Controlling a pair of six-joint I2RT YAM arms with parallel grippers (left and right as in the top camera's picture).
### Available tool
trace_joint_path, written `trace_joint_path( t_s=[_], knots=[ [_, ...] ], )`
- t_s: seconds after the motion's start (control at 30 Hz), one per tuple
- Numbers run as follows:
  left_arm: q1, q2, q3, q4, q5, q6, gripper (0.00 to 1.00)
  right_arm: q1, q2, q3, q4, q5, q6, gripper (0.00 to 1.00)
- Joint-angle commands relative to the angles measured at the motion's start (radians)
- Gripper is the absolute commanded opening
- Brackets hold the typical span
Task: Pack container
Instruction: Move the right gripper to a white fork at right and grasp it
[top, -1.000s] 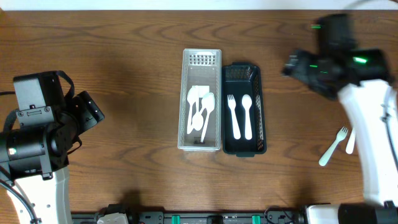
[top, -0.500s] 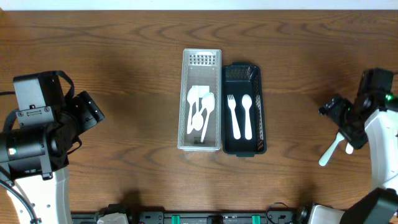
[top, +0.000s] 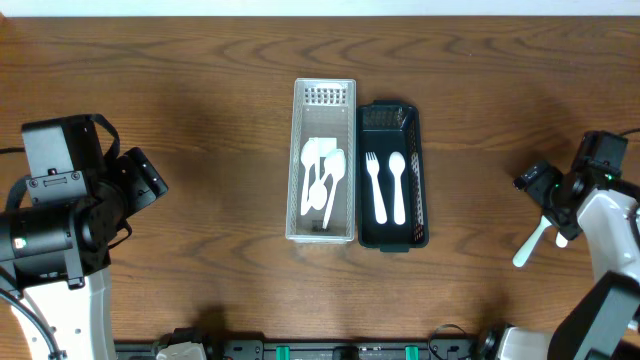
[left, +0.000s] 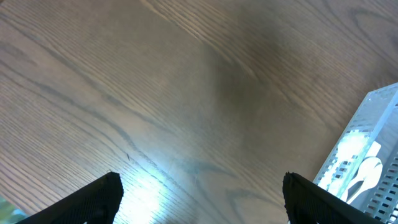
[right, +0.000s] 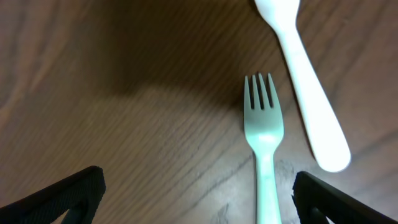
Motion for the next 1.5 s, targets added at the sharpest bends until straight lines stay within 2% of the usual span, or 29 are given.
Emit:
trace_joint_path(
  t_s=[0.0,0.77,1.13,1.27,1.47],
  knots=[
    [0.003,0.001,-0.003,-0.008,0.006,0.009,0.85,-0.008,0.068,-0.008,0.015,0.008,-0.023,0.99],
    [0.003,0.001,-0.003,-0.011,0.006,0.008,0.85,-0.085,0.254,-0.008,0.089,0.011,-0.098,0.99],
    [0.003,0.001,-0.003,-0.011,0.006,0.008,0.85,-0.085,0.264,-0.008,0.08,0.011,-0.098,0.61],
    [0.003,0.001,-0.003,-0.011,0.006,0.008,0.85,-0.085,0.264,-0.008,0.077,0.01,-0.098,0.38],
    [0.003,0.001,-0.003,-0.011,0.006,0.008,0.85,-0.085,0.264,-0.008,0.076,0.011,-0.098,0.28]
  ],
)
